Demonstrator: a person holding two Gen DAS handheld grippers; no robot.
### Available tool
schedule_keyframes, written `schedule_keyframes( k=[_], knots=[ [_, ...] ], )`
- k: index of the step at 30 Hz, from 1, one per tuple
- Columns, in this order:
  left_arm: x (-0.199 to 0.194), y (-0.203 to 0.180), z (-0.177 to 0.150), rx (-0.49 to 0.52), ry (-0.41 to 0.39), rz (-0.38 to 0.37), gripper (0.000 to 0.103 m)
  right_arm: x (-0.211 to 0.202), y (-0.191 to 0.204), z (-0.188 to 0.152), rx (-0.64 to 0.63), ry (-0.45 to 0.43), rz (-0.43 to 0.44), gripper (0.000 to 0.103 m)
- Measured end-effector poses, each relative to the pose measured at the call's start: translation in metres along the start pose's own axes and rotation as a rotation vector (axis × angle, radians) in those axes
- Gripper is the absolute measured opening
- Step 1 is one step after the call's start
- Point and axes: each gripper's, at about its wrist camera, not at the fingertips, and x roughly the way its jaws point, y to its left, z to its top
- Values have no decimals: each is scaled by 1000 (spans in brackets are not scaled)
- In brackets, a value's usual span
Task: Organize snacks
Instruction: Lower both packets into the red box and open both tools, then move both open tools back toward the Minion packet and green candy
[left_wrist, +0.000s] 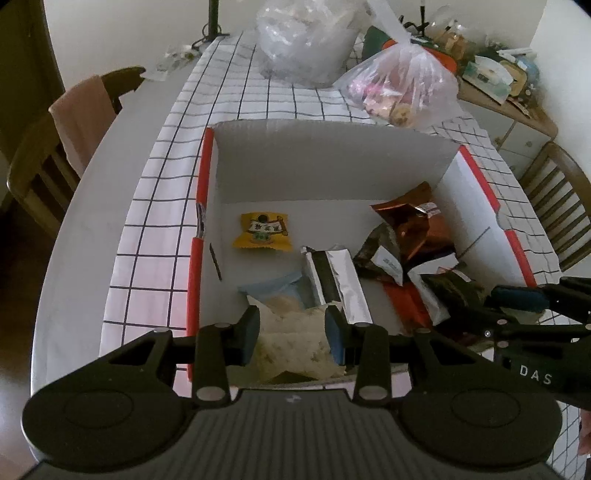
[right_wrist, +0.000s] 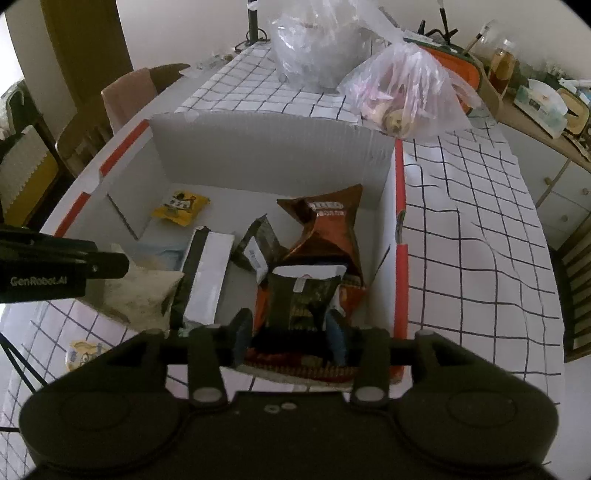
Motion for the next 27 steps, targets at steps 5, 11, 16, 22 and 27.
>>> schedule_keyframes(
  k=[5,11,16,22,27],
  knots=[
    [-13,-2,-4,-8,-21,-2,47,-17,0,-5,5,-32,9,55],
    [-34,-8,-11,-5,-58,-14,56,-41,0,-12,6,-71,11,63],
    [-53,-12,-19,-6,-89,-19,65,-60,1,-19,4,-101,18,71],
    [-74,-14,-30,-4,-118,-27,69,-82,2,-29,-2,-143,36,86],
    [-90,-11,-41,-12,-142,-49,76,-96,4,-42,-3,-172,57,96]
  ],
)
